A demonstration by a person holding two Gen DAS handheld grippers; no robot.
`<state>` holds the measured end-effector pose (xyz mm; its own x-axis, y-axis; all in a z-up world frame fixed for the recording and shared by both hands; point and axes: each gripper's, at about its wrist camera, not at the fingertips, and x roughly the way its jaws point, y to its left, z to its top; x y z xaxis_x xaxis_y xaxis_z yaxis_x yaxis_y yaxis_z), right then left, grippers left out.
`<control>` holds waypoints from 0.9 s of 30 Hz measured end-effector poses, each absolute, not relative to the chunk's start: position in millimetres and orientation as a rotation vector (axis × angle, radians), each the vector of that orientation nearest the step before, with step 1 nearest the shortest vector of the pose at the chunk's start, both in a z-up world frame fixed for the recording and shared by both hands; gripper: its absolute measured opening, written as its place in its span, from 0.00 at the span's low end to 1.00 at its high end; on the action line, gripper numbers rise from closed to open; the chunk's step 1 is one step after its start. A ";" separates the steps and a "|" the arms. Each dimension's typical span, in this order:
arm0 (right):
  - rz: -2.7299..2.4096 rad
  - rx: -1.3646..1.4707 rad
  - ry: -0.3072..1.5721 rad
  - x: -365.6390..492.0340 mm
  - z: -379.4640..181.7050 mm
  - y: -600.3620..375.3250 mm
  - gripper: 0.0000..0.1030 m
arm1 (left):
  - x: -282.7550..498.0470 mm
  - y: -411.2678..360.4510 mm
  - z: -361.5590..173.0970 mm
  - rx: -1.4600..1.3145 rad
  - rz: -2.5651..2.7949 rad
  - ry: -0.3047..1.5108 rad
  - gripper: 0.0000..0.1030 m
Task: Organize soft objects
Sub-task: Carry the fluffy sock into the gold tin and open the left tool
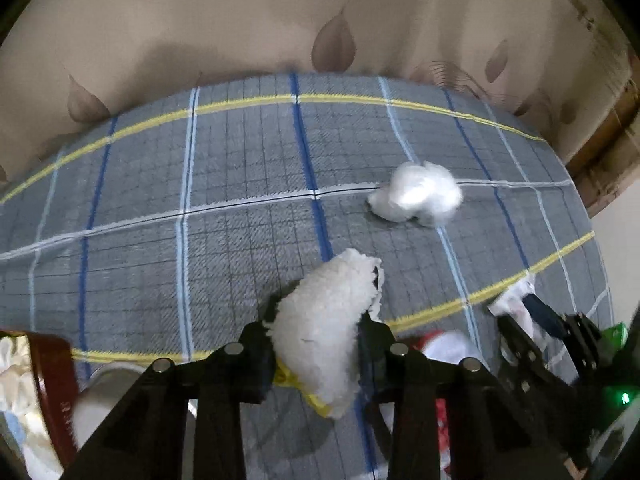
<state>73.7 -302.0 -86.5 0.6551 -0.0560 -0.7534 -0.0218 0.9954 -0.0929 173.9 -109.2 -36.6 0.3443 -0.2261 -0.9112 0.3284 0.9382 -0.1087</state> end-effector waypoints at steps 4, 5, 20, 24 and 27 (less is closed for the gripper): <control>-0.022 -0.103 0.858 73.7 -86.4 -302.5 0.33 | 152.8 -104.4 -16.7 0.130 -0.354 1.121 0.32; -0.022 -0.105 0.858 73.7 -86.4 -302.6 0.33 | 146.9 -103.0 -11.4 0.128 -0.357 1.109 0.32; -0.031 -0.128 0.859 73.0 -86.9 -300.6 0.33 | 83.0 -40.5 41.6 0.122 -0.282 1.049 0.32; -0.034 -0.133 0.859 73.3 -87.3 -300.2 0.33 | 77.1 -14.1 55.7 0.096 -0.249 1.051 0.32; -0.034 -0.133 0.859 73.5 -87.4 -299.8 0.33 | 73.6 7.4 69.0 0.091 -0.212 1.034 0.32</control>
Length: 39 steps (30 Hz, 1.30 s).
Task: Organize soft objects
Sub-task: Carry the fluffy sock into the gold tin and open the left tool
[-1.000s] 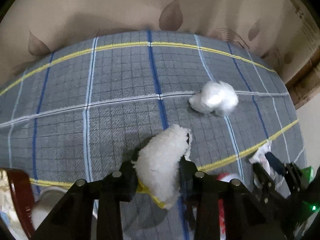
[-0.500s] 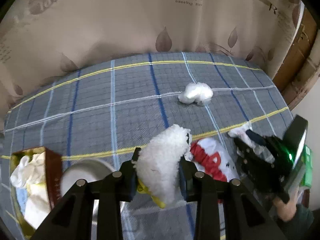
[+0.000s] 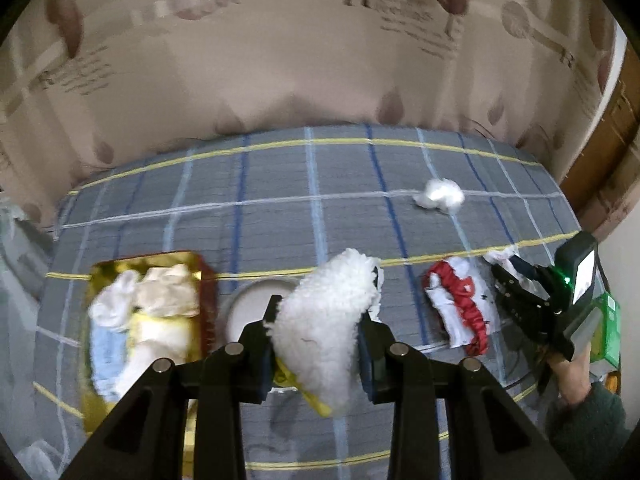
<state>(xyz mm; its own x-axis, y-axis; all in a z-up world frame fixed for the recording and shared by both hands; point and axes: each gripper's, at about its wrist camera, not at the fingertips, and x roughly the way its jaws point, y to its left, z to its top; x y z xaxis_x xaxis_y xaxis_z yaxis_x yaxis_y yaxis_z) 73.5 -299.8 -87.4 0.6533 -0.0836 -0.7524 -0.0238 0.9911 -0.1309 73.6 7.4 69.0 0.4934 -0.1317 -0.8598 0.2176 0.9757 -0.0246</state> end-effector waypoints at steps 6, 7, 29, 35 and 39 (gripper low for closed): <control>-0.035 -0.138 0.859 73.5 -87.7 -300.0 0.33 | 71.1 45.0 86.5 0.094 -0.149 1.001 0.32; -0.035 -0.138 0.859 73.4 -87.8 -301.0 0.33 | 71.6 53.2 87.2 0.095 -0.133 0.999 0.32; -0.035 -0.134 0.859 73.6 -87.4 -300.5 0.34 | 103.0 183.1 49.0 -0.013 0.077 1.071 0.32; -0.035 -0.134 0.860 73.8 -87.1 -300.7 0.34 | 103.9 196.6 33.4 -0.013 0.110 1.110 0.32; -0.036 -0.135 0.860 73.8 -86.9 -300.3 0.34 | 97.5 205.2 24.8 -0.015 0.126 1.127 0.32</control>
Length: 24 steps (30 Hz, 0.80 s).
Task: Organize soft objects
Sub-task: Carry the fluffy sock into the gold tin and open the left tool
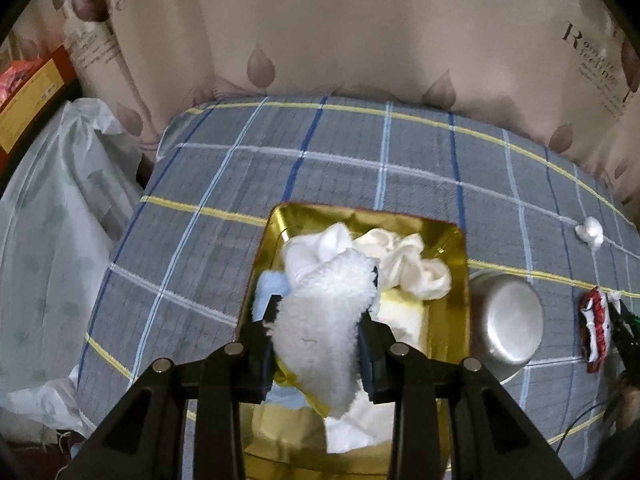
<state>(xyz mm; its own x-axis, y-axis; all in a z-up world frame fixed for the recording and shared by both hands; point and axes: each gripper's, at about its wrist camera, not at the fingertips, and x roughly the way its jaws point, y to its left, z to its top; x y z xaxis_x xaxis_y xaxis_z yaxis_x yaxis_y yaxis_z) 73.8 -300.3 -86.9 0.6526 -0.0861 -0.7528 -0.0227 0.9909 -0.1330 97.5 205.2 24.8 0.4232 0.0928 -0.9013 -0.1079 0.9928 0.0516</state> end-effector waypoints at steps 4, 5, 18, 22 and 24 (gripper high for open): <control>-0.037 -0.136 0.860 73.9 -86.8 -300.3 0.34 | 90.7 212.0 15.8 -0.015 0.129 1.136 0.34; -0.037 -0.135 0.860 73.9 -86.8 -300.6 0.34 | 90.1 213.4 12.6 -0.019 0.126 1.143 0.34; -0.038 -0.138 0.861 73.9 -87.1 -300.2 0.38 | 81.7 216.9 -2.7 0.010 0.152 1.180 0.46; -0.048 -0.129 0.863 74.5 -87.0 -303.4 0.42 | 78.6 217.4 4.2 0.009 0.148 1.179 0.51; -0.050 -0.134 0.863 75.1 -87.3 -303.1 0.42 | 77.2 218.0 7.3 0.006 0.152 1.173 0.52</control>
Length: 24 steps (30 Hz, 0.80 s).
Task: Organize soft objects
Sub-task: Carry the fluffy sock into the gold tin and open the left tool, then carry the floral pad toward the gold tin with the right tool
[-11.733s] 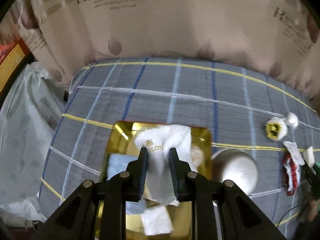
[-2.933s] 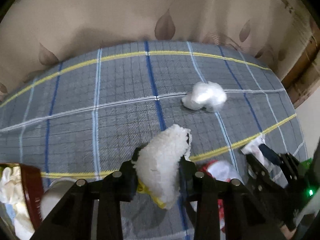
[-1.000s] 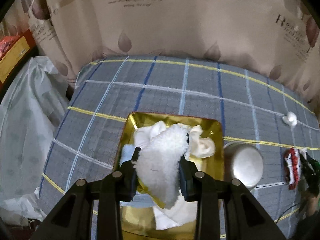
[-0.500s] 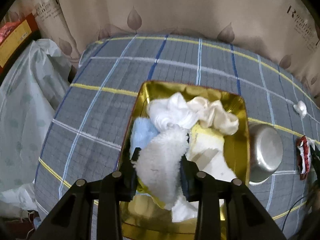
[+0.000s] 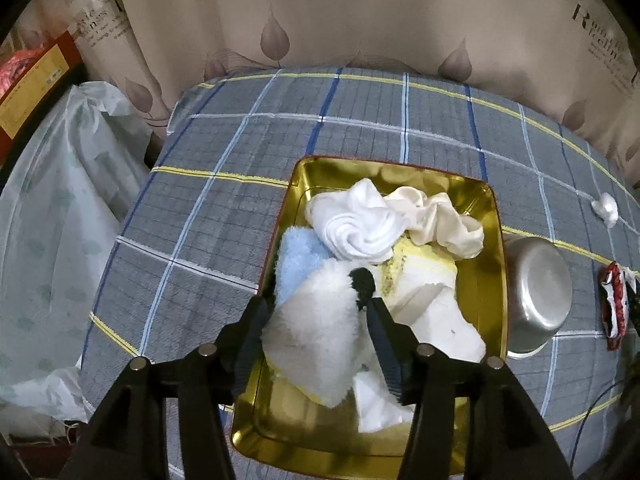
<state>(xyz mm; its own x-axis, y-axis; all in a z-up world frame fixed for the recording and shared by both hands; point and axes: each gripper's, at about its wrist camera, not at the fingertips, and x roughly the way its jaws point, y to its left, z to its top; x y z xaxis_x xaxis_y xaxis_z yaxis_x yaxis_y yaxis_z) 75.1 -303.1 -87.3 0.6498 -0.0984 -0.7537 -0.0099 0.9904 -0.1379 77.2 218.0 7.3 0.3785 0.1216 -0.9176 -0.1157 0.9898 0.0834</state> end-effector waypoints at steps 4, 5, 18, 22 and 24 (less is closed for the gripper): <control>-0.049 -0.130 0.863 75.1 -87.0 -303.0 0.42 | 71.4 218.6 21.2 -0.001 0.157 1.139 0.52; -0.050 -0.132 0.863 75.1 -86.9 -303.0 0.42 | 70.1 218.8 24.2 -0.004 0.155 1.132 0.52; -0.046 -0.121 0.865 74.7 -86.5 -302.6 0.45 | 47.4 208.2 32.7 -0.010 0.139 1.088 0.52; -0.040 -0.112 0.866 70.2 -86.7 -299.7 0.50 | 41.9 210.0 29.8 -0.025 0.139 1.081 0.52; -0.047 -0.116 0.866 68.6 -86.7 -297.5 0.50 | 39.8 211.1 27.6 -0.029 0.143 1.080 0.52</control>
